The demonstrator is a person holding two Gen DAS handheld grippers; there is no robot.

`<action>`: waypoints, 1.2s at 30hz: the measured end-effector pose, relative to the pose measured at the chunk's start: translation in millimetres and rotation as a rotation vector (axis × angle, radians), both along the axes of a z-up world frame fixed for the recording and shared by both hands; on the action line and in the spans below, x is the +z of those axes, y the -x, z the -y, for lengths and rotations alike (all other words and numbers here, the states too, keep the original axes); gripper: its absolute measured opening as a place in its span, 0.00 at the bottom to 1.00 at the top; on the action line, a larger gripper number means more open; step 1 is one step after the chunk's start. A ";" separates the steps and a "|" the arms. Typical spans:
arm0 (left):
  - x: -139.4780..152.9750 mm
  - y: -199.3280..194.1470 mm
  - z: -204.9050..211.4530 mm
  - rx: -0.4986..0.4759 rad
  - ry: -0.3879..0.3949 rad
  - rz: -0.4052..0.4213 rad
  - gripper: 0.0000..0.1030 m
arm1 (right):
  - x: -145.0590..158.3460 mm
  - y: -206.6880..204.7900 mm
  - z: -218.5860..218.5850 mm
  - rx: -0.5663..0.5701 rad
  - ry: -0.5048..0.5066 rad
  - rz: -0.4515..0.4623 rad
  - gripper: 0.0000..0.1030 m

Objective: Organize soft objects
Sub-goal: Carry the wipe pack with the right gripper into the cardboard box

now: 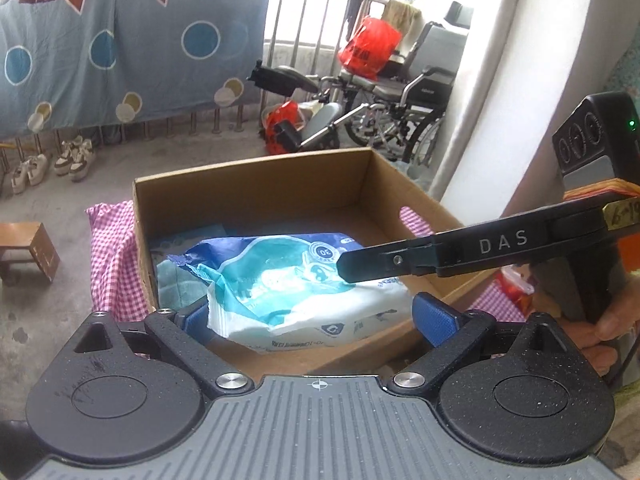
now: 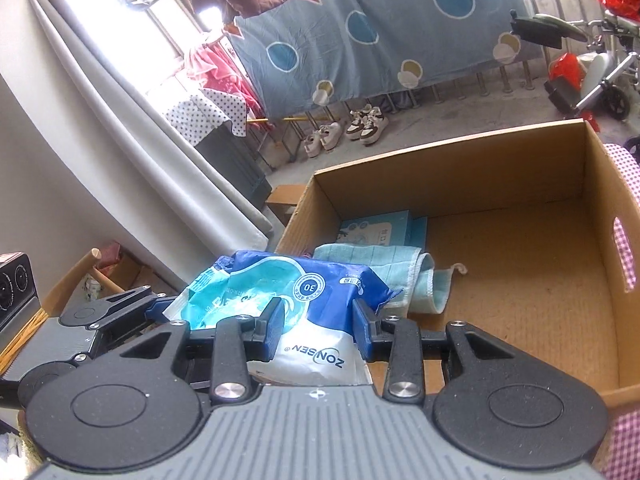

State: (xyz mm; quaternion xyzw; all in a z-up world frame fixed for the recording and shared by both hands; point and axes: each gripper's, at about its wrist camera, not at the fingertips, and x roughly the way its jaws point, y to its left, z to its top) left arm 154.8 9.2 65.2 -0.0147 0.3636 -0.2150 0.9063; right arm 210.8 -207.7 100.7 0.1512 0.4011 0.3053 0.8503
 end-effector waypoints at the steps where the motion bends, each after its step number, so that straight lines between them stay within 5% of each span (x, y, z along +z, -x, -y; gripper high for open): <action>1: -8.3 -6.8 0.2 0.015 -0.027 -0.027 0.98 | -6.1 -10.1 -1.7 0.012 0.017 -0.005 0.38; 5: -31.9 -20.4 -8.3 0.058 -0.084 -0.104 0.98 | -37.0 -41.2 -5.7 0.035 0.063 -0.093 0.38; 13: -20.3 7.4 -49.5 0.123 0.018 -0.071 0.99 | -62.8 -70.6 0.9 0.035 0.097 -0.229 0.41; 17: -18.4 25.5 -70.7 0.156 0.098 -0.044 0.99 | -69.2 -85.3 -10.7 0.079 0.110 -0.337 0.57; 19: -22.3 34.4 -79.9 0.168 0.128 -0.041 0.99 | -77.7 -93.9 -20.9 0.103 0.124 -0.405 0.58; 26: -45.6 56.8 -100.3 0.201 0.201 -0.084 0.99 | -121.7 -123.2 -62.8 0.118 0.274 -0.581 0.65; 36: -52.8 70.7 -112.6 0.231 0.219 -0.067 0.99 | -128.1 -118.1 -76.9 0.091 0.304 -0.562 0.71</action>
